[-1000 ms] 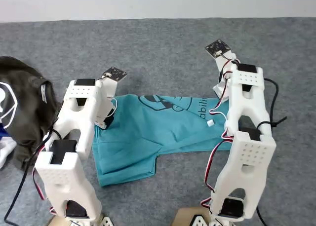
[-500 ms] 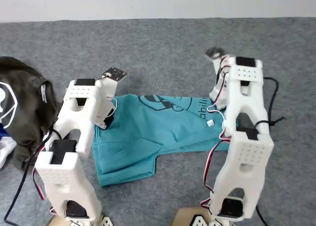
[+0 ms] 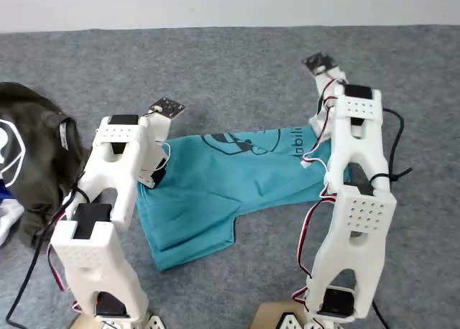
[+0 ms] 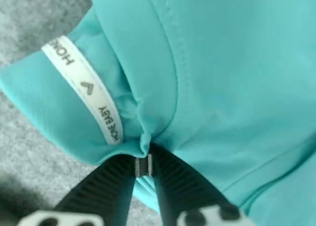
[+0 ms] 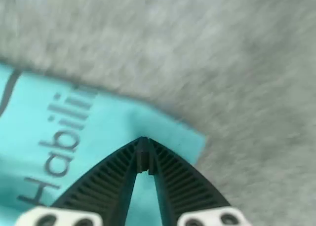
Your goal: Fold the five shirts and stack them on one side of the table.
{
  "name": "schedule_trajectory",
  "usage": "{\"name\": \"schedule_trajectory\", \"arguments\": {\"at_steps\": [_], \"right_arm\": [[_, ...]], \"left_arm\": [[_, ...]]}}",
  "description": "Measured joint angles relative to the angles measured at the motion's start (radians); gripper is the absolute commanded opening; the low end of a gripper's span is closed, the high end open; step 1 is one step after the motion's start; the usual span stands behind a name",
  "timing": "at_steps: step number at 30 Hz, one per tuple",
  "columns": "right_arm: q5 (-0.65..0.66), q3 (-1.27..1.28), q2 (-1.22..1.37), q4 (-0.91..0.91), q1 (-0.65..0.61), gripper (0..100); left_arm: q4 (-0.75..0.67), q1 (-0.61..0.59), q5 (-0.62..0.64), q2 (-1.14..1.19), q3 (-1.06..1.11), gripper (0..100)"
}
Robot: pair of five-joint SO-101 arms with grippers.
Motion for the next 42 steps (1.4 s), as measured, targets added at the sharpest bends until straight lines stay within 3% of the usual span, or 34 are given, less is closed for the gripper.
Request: {"name": "schedule_trajectory", "arguments": {"at_steps": [7,12,21,27,36,42], "right_arm": [[0.092,-0.031,0.0,0.021,0.006,0.9],[0.094,-0.094,-0.011,0.203,0.003,0.9],[0.038,-0.104,-0.081,0.489,-0.063,0.9],[0.014,0.002,-0.081,0.456,-0.089,0.9],[0.077,0.091,-0.083,0.569,0.063,0.9],[0.11,0.095,-0.245,0.571,0.153,0.9]], "left_arm": [[0.0,0.0,0.0,0.0,0.0,1],[0.046,0.009,0.0,-0.04,-0.012,1],[0.183,0.118,-0.021,-0.351,-0.012,1],[0.233,0.121,-0.021,-0.371,-0.012,1],[0.253,0.094,-0.021,-0.371,-0.012,1],[0.256,0.094,-0.021,-0.371,-0.012,1]]}}
